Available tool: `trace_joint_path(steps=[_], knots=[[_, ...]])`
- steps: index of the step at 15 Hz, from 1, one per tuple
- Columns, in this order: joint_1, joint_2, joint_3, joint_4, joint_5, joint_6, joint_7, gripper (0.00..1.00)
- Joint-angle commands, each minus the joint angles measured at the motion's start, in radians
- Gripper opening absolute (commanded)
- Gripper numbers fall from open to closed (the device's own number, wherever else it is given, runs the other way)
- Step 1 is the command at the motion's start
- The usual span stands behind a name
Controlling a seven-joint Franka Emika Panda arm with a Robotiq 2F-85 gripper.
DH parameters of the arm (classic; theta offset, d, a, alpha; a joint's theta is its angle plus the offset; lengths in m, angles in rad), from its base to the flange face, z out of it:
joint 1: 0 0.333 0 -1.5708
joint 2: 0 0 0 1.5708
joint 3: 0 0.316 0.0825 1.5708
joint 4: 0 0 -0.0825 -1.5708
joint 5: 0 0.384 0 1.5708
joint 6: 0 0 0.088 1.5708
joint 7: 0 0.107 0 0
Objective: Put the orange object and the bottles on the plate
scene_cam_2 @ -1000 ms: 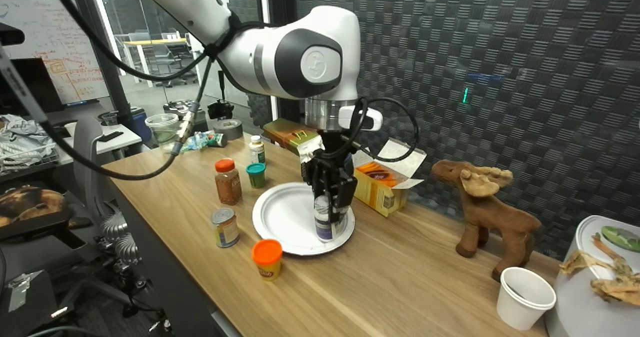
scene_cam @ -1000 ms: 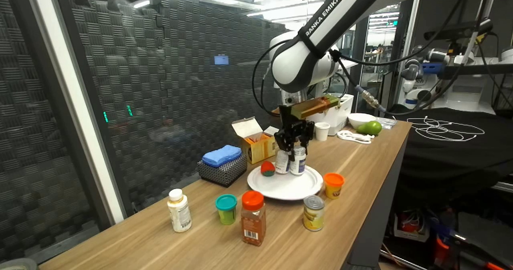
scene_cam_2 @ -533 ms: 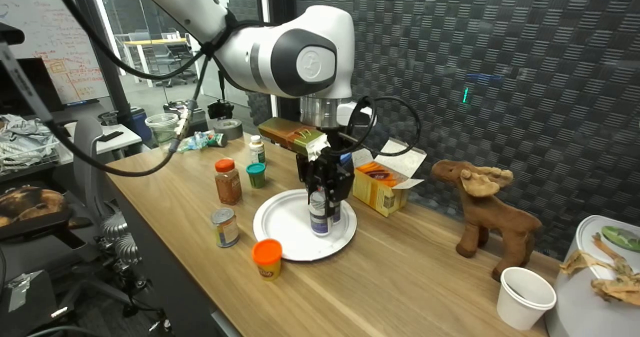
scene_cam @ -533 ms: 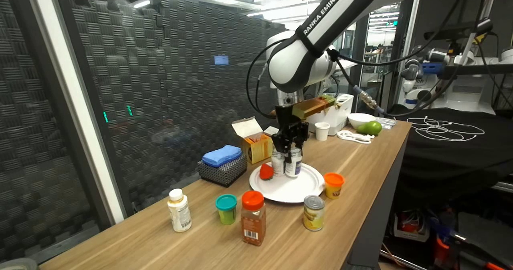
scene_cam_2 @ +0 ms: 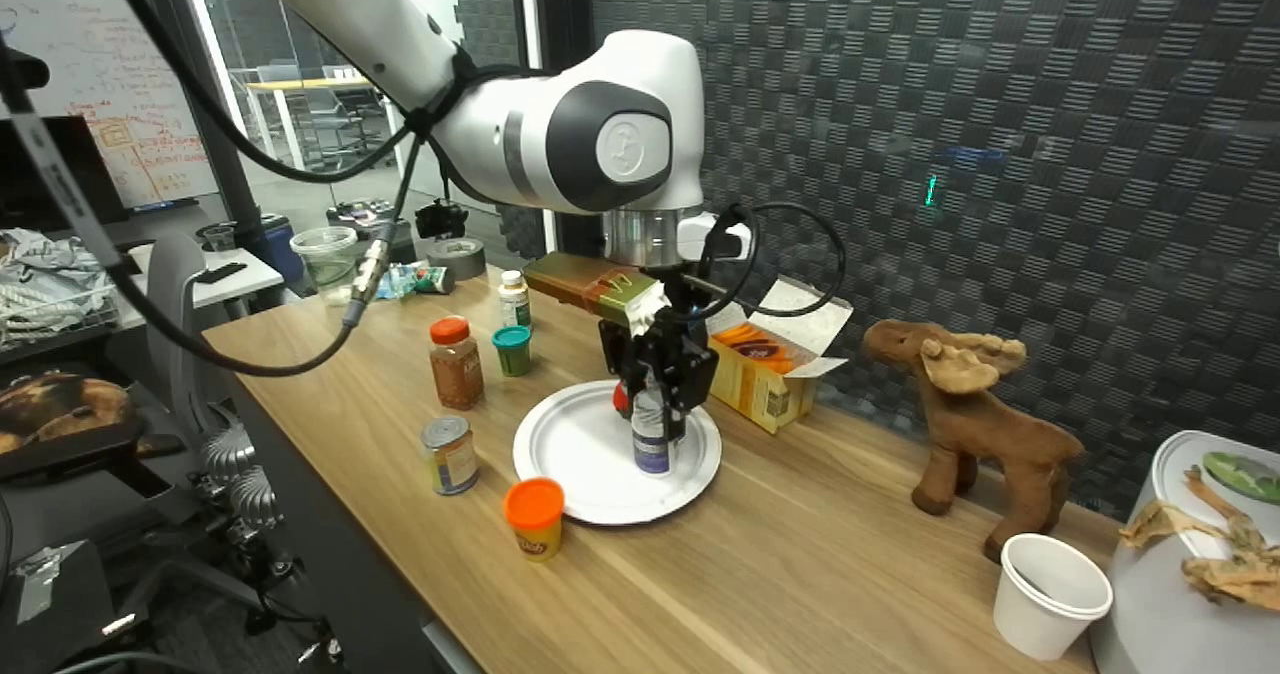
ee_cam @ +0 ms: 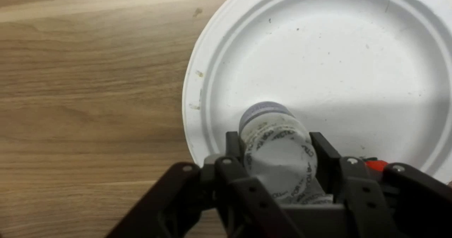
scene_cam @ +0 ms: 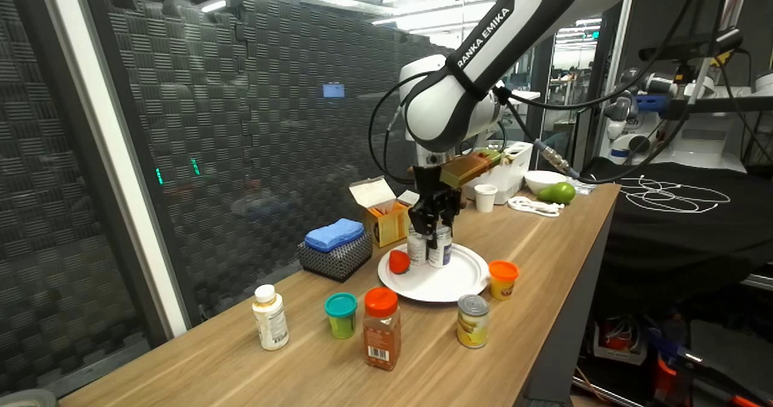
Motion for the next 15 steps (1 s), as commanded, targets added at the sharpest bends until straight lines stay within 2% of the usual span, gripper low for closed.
trace_joint_path(steps=[1,5,6,7,8,11,15], knots=[[0.026,0.023,-0.026,0.02,-0.052,0.068,0.044,0.27],[0.037,0.02,-0.038,0.013,-0.083,0.108,0.064,0.27],[0.039,0.019,-0.04,0.011,-0.094,0.109,0.063,0.34],[0.041,0.017,-0.043,0.008,-0.101,0.111,0.061,0.77],[0.039,0.012,-0.042,0.002,-0.104,0.106,0.052,0.77],[0.039,-0.004,-0.046,-0.014,-0.11,0.109,0.059,0.98],[0.048,-0.039,-0.058,-0.028,-0.111,0.082,0.096,1.0]])
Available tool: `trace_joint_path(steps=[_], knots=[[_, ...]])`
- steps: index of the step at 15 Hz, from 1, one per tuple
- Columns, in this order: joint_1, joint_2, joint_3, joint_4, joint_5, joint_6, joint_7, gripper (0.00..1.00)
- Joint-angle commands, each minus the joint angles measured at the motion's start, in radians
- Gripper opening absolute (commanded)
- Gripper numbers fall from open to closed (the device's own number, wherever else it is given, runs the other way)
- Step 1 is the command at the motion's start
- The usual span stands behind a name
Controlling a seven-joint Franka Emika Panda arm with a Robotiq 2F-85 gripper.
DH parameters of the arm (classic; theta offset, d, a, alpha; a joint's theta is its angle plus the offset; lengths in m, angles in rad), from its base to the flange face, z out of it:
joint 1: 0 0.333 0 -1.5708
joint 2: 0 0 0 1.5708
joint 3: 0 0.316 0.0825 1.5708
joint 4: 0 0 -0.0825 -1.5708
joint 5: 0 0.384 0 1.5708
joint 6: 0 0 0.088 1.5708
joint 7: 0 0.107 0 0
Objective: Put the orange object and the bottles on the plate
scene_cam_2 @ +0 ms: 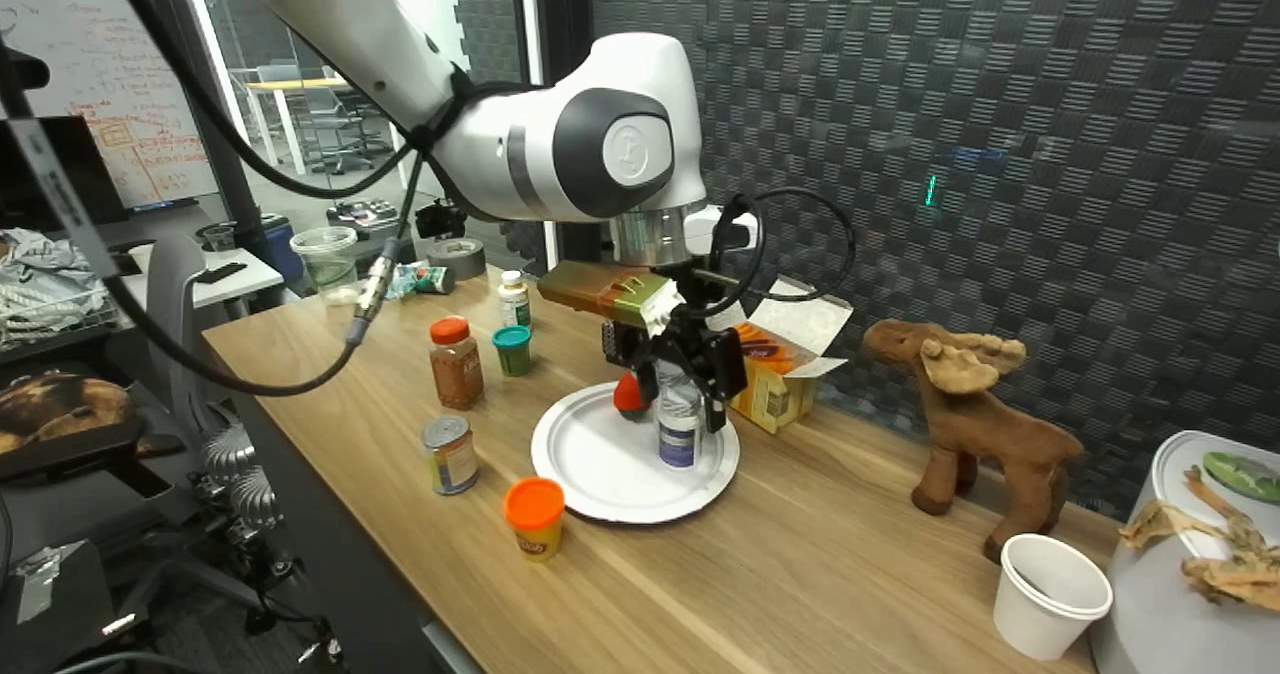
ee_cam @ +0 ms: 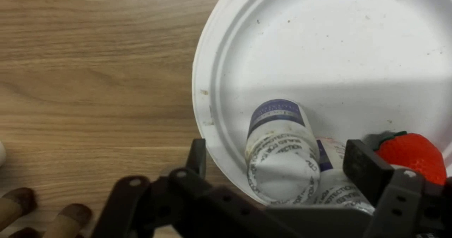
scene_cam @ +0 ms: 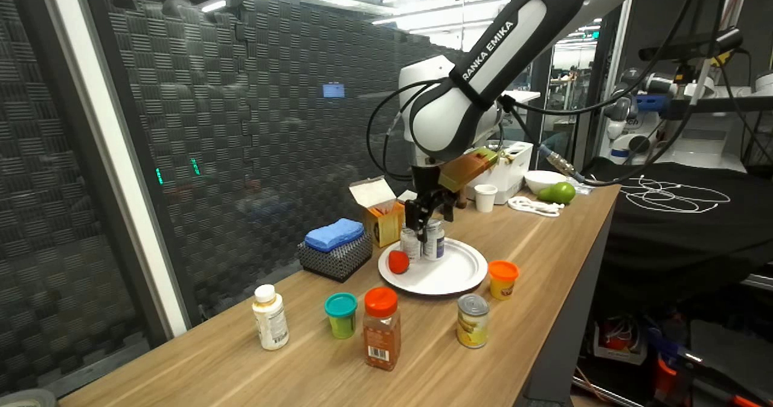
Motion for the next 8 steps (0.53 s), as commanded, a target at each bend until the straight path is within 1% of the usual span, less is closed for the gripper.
trace_joint_path(steps=[1,5,8], knots=[[0.03,-0.061,-0.027,-0.03,-0.028,-0.019,0.064,1.0],[0.072,-0.137,-0.035,-0.077,-0.043,-0.022,0.173,1.0],[0.108,-0.182,-0.027,-0.107,-0.05,-0.032,0.275,1.0]])
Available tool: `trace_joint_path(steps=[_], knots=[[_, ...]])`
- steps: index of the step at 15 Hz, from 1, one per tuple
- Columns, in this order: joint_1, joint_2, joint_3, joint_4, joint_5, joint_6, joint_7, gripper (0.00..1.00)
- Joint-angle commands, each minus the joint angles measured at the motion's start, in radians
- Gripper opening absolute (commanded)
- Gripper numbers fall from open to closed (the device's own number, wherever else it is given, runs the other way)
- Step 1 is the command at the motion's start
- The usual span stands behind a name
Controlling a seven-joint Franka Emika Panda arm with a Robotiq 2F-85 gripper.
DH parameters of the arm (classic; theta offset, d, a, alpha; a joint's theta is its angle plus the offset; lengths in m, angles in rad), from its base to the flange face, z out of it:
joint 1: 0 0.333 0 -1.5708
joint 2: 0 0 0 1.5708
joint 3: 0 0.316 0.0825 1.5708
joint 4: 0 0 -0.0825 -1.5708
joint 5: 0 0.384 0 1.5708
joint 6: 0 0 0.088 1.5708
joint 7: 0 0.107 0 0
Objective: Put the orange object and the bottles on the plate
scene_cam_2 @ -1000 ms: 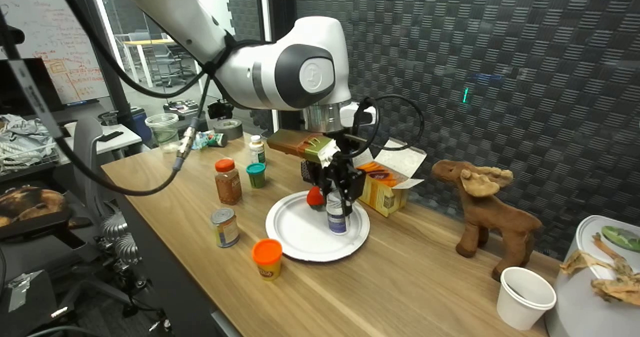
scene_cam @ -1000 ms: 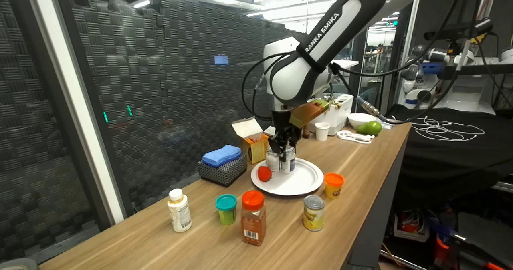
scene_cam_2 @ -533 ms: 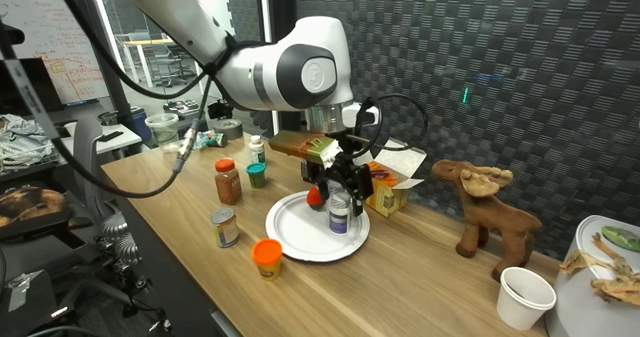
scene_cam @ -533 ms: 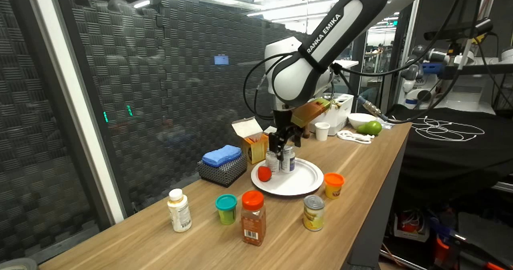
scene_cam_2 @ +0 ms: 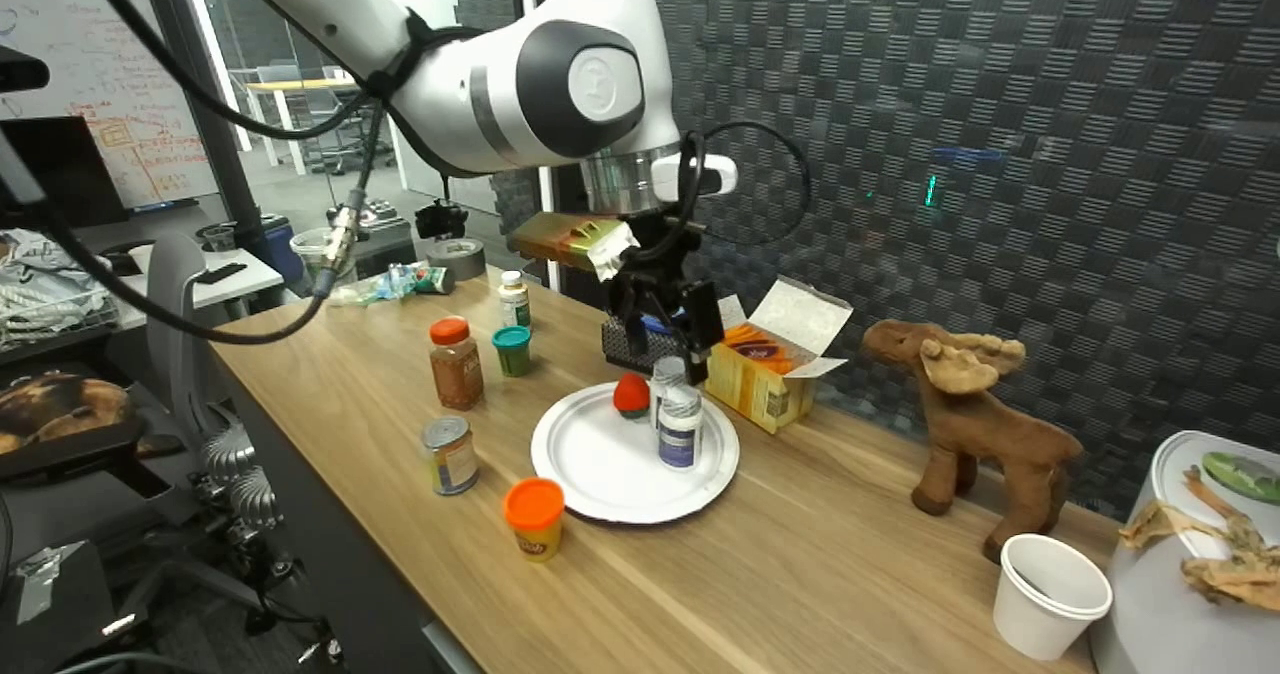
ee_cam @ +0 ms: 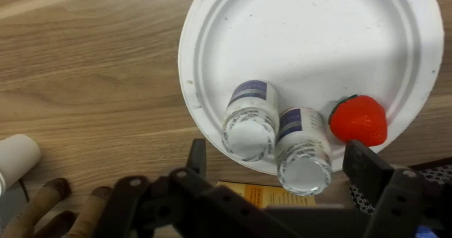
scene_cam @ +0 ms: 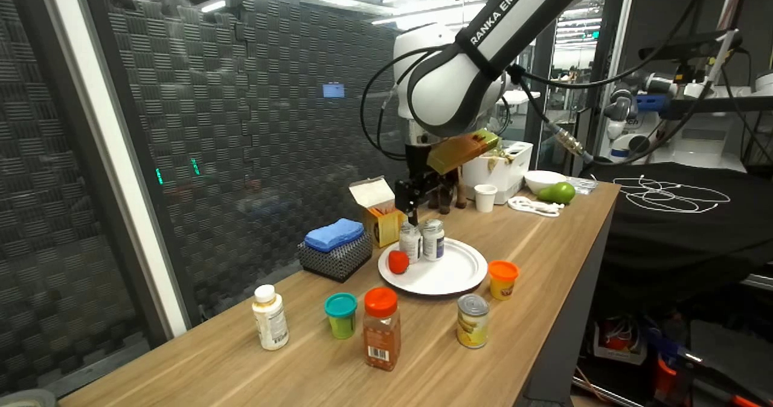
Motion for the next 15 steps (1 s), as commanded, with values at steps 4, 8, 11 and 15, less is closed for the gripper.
trace_joint_path(steps=[4,8,11,15], knots=[[0.109,-0.105,0.009,-0.062,-0.062,-0.073,0.2,1.0],[0.111,-0.082,0.037,-0.025,-0.074,-0.145,0.178,1.0],[0.122,-0.088,0.047,0.011,-0.088,-0.22,0.179,1.0],[0.119,-0.089,0.046,0.012,-0.09,-0.226,0.178,1.0]])
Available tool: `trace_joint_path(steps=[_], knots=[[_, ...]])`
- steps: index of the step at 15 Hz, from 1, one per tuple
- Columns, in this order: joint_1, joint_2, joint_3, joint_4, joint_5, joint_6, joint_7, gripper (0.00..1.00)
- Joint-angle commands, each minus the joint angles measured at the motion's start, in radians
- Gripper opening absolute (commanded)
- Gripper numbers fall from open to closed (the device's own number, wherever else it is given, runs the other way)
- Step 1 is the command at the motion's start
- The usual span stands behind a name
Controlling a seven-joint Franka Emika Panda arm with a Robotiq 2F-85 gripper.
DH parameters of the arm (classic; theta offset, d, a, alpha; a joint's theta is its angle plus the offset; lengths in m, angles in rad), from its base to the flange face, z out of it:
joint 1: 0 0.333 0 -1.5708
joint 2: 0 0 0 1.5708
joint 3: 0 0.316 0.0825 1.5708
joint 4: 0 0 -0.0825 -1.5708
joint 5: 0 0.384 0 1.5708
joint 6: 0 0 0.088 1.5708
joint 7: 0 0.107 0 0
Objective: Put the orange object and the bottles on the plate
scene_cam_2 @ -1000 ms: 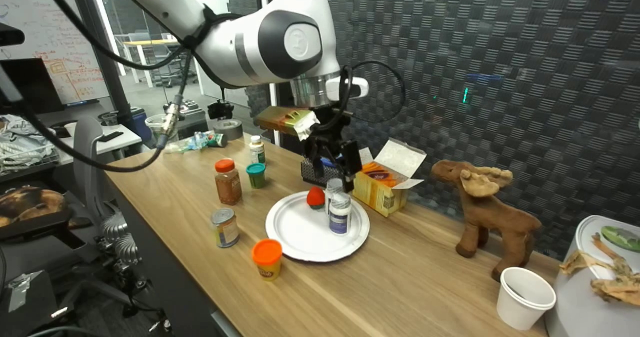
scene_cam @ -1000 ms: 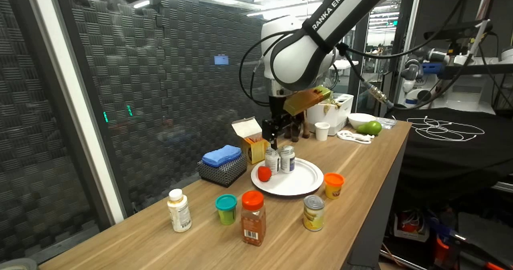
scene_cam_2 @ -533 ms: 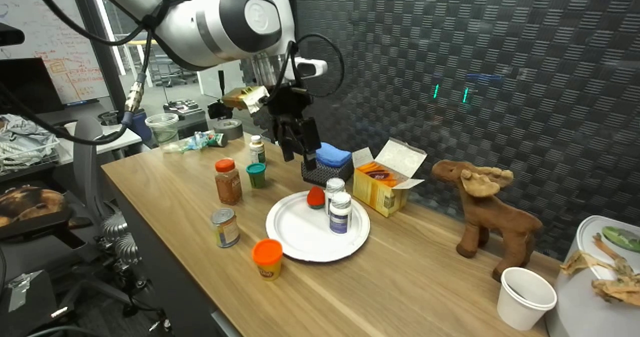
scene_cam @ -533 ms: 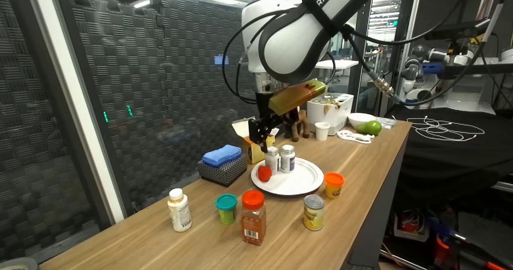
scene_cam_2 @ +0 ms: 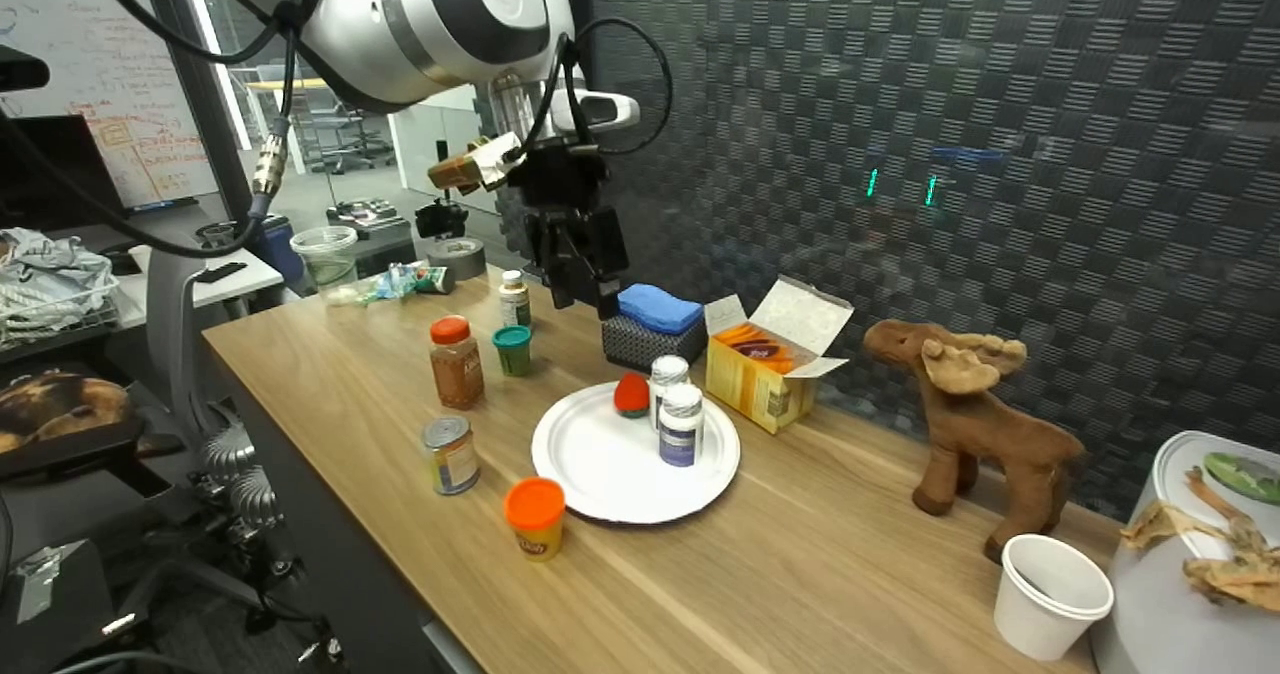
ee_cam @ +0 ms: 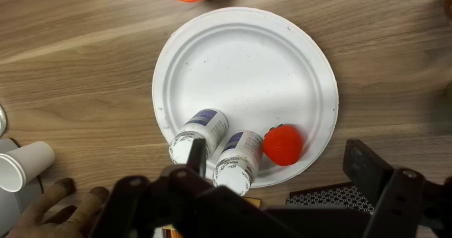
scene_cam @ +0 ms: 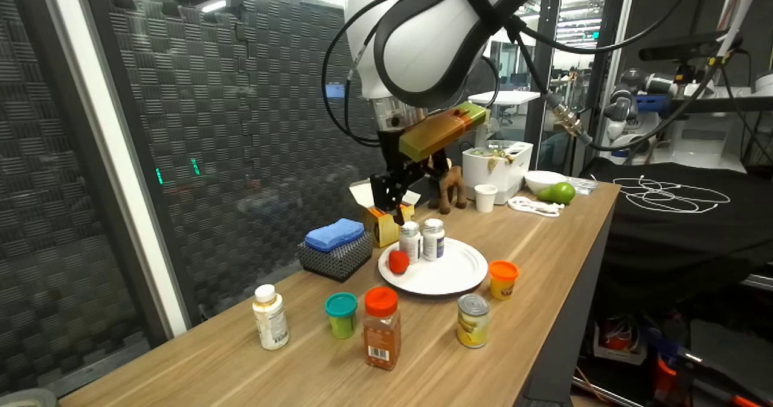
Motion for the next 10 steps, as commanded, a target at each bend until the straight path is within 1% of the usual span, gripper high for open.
trace_joint_path(steps=[1,4,6,7,8,10], knots=[[-0.018,0.0,0.02,0.002,-0.007,-0.005,0.004,1.0],[-0.011,0.003,0.025,0.005,-0.006,-0.008,0.019,1.0],[0.013,0.007,0.035,0.012,-0.003,-0.035,0.083,1.0],[0.025,0.006,0.042,0.008,-0.007,-0.027,0.121,1.0],[0.036,-0.001,0.056,-0.004,-0.003,-0.011,0.146,1.0],[0.048,-0.006,0.089,-0.013,0.013,0.002,0.15,1.0]])
